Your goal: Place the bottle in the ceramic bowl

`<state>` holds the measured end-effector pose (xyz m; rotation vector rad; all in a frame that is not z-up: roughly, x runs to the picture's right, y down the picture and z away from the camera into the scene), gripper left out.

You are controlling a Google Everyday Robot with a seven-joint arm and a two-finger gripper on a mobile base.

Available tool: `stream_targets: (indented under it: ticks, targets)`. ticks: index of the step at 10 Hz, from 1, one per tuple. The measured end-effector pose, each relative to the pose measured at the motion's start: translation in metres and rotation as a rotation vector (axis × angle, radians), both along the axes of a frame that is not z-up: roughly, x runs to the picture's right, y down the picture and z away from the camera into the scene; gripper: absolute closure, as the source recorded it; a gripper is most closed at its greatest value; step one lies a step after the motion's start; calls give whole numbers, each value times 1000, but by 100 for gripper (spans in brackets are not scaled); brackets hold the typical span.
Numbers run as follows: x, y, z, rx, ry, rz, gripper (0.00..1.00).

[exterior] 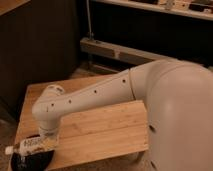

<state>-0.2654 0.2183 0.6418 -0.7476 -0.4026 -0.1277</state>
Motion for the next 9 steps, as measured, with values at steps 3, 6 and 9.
stream_targets:
  ticks: [3,6,9]
  targets:
    - [-8,15,10,17,51,-103,57]
    - [-6,18,16,16,97,-140,28]
    - [0,24,32,4,173,-166,20]
